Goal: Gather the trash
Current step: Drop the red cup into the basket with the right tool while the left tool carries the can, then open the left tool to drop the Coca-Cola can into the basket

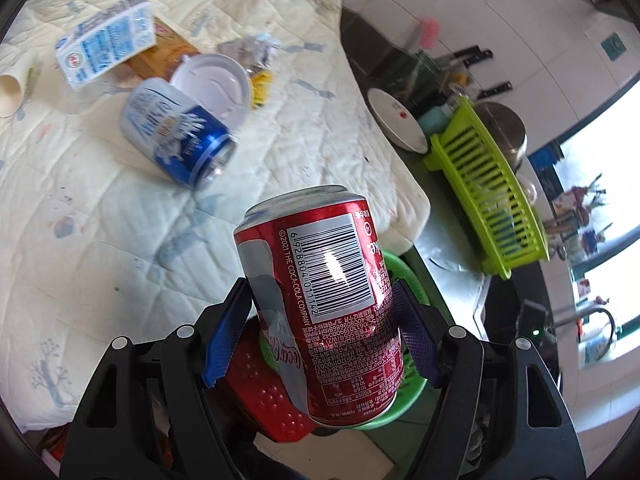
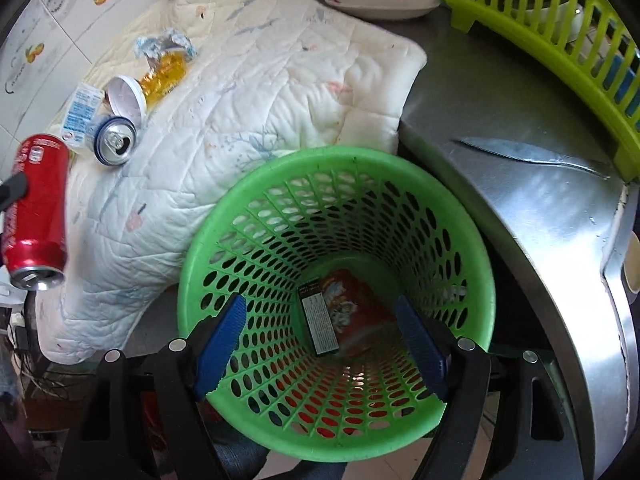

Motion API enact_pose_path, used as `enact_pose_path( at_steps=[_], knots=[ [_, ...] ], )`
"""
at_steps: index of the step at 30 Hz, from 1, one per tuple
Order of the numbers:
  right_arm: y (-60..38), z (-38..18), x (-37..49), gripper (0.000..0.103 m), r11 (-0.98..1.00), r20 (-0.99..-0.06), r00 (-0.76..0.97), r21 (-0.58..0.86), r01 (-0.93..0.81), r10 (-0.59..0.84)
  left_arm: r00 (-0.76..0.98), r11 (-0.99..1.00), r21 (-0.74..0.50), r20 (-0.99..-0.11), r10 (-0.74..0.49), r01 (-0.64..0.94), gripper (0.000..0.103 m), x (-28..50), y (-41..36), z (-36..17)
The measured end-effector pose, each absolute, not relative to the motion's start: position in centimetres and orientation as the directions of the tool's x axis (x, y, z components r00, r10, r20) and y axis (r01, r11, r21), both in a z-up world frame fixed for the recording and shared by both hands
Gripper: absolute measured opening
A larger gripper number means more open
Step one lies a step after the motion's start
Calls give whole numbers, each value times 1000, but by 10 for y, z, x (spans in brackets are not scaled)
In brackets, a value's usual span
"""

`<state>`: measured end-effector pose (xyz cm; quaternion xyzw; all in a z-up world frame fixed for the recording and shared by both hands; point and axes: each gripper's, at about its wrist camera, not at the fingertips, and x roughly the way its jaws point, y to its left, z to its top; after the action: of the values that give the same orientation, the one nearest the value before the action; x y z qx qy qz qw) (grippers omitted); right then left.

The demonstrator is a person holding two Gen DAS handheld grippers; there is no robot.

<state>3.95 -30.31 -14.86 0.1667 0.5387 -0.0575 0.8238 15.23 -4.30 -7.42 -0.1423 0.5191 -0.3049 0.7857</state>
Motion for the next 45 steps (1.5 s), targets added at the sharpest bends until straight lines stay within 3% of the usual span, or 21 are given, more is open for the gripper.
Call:
enact_pose_path(
  at_steps=[11,24,45],
  knots=[
    [-306,-105,-2,77,945,-843,538,183,270,9,169,755,-486,-781,-601,439,71,133,-108,-91],
    [-323,-94,-31,78,926,-819,574,217,308,1,88,753,-409,-849,-522,516,74,111,-154,-119],
    [-293,-85,7,79,953,-802,591,241,186,88,269,816,-344,-823,-500,463,76,122,-93,-81]
  ],
)
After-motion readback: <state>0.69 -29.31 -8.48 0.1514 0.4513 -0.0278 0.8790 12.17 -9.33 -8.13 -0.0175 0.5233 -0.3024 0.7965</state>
